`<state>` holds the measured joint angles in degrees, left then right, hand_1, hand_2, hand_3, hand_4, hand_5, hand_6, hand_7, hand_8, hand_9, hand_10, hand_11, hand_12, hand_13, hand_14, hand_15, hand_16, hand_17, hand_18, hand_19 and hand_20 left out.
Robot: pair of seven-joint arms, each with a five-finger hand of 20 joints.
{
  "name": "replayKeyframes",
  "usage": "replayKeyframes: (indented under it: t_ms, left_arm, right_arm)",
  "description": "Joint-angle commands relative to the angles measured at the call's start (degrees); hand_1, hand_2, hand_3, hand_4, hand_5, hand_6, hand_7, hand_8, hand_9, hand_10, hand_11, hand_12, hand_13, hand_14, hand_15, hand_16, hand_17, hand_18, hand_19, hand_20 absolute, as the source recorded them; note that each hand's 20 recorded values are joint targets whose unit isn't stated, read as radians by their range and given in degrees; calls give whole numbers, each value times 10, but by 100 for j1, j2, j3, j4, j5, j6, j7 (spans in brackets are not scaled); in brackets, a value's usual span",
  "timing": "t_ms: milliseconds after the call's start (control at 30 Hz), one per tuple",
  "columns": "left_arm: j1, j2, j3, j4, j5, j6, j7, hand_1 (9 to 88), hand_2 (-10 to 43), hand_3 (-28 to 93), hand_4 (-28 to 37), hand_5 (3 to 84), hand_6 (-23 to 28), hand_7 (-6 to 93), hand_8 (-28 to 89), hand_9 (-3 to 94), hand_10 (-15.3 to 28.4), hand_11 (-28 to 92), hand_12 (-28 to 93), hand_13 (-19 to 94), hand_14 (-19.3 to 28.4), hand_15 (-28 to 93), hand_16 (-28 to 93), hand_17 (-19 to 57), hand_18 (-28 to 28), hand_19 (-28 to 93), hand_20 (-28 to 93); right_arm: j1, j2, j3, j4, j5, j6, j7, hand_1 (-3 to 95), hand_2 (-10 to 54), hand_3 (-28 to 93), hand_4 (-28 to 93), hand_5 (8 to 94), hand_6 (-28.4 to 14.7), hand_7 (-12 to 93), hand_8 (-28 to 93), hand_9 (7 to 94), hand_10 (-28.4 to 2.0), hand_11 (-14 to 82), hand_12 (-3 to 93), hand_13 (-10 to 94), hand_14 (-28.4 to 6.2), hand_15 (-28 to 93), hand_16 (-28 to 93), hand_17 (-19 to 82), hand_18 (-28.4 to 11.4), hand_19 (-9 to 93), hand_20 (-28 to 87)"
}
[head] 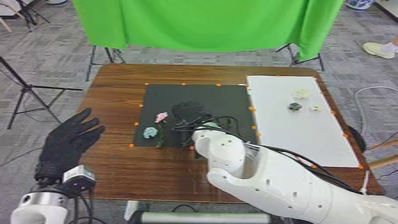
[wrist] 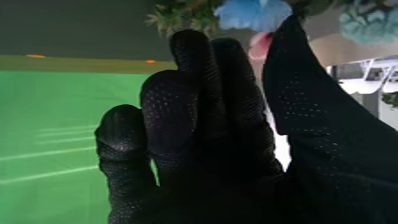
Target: Arrange flowers
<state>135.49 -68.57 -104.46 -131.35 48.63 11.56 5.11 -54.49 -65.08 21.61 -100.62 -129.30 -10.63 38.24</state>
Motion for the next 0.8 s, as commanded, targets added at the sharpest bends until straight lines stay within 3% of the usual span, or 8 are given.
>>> replayKeyframes:
  t_ms: [33, 367, 633, 800]
  left_arm:
    - [183, -66, 6, -61, 22, 65, -10, 245, 59, 813, -211, 383, 104, 138, -98, 349, 198, 267, 90, 254, 264, 493, -95, -107, 234, 569, -20]
    - [275, -53, 34, -114, 4, 147, 67, 245, 59, 813, -212, 383, 105, 137, -97, 348, 198, 268, 90, 253, 264, 492, -94, -107, 233, 569, -20]
    - [318, -63, 33, -143, 7, 170, 109, 245, 60, 811, -212, 383, 105, 137, -97, 349, 198, 268, 90, 253, 264, 493, -94, -107, 233, 569, -19]
    - [384, -115, 33, -152, -15, 220, 144, 245, 59, 812, -212, 383, 105, 136, -97, 349, 198, 268, 90, 253, 264, 491, -94, -106, 233, 568, -19]
  right_arm:
    - [101, 185, 304, -331, -59, 110, -63, 384, -95, 896, -283, 617, -39, 238, -157, 657, -165, 379, 159, 645, -120, 825, 124, 340, -224, 932, 533]
    - [-75, 891, 1415, -600, 691, -56, -297, 353, -95, 904, -282, 560, -48, 214, -151, 597, -179, 281, 132, 611, -132, 801, 104, 324, -224, 932, 505]
    - [-211, 1801, 1992, -362, 1385, 81, 143, 338, -95, 913, -282, 519, -51, 210, -152, 549, -179, 236, 130, 588, -132, 795, 95, 305, -218, 932, 466]
    - [-657, 1601, 2390, -381, 1315, -187, -96, 337, -92, 911, -282, 526, -53, 212, -152, 551, -180, 231, 131, 589, -135, 797, 90, 304, -216, 932, 466]
